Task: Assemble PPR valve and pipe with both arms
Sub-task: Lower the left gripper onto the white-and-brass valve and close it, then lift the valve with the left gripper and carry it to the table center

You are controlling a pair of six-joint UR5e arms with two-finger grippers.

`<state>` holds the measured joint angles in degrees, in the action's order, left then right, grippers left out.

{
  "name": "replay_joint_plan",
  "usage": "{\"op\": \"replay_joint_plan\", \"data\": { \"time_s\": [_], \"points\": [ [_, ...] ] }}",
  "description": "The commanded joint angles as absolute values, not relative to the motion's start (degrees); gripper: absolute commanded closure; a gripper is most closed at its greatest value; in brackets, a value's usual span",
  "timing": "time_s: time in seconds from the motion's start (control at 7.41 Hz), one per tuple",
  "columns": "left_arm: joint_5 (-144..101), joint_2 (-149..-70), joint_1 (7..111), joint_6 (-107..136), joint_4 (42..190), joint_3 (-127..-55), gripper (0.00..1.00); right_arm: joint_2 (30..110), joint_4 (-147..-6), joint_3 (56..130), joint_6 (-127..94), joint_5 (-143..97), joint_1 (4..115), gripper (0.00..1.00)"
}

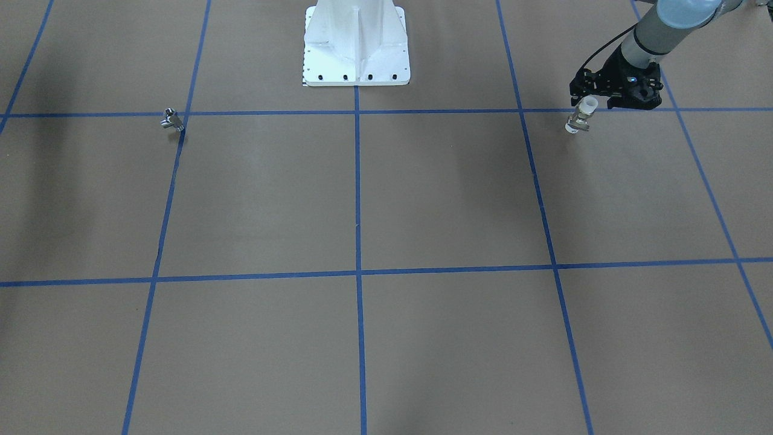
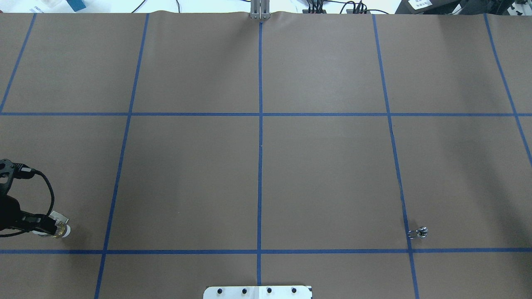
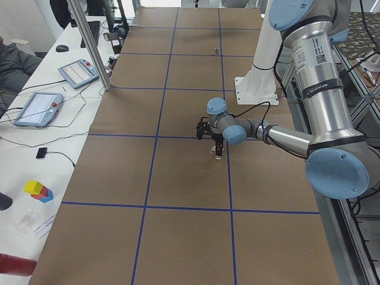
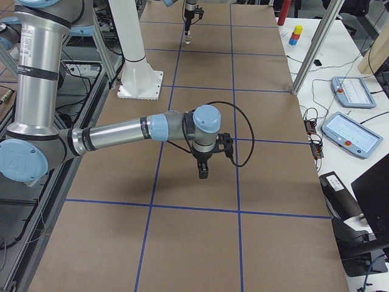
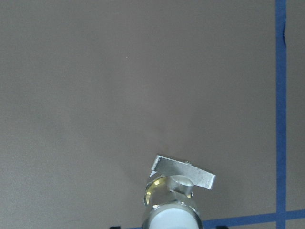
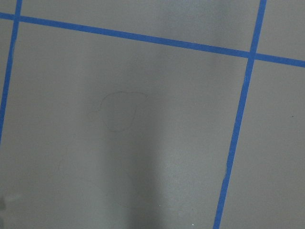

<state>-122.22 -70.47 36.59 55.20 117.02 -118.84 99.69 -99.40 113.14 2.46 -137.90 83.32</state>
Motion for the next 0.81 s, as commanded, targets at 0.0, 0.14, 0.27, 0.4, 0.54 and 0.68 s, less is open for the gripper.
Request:
{"op": "replay_joint_plan", "data": {
  "time_s": [0.0,0.14,0.27,0.4,0.54,0.68],
  "points": [
    [-122.43,-70.84,36.82,55.2,116.98,-119.26,1.0,99.67,-99.4,113.2,2.46,-137.9,83.32,0.0],
    [-122.61,-71.45,36.83,55.2,116.9,-119.27,1.0,99.75,-99.4,113.29,2.46,-137.9,83.32,0.0],
    [-122.69,-72.5,37.17,55.28,116.11,-119.35,1.0,99.76,-99.4,113.38,2.46,-137.9,83.32,0.0],
    [-122.87,-76.51,37.26,55.28,112.8,-119.44,1.0,99.67,-99.32,113.55,2.46,-137.81,83.41,0.0],
    [-123.13,-82.03,38.31,55.37,107.02,-120.14,1.0,99.58,-99.32,113.12,2.55,-137.55,83.32,0.0],
    [-122.96,-89.22,39.1,55.46,99.83,-120.49,1.0,99.58,-99.32,113.29,2.46,-137.64,83.32,0.01]
  ]
}}
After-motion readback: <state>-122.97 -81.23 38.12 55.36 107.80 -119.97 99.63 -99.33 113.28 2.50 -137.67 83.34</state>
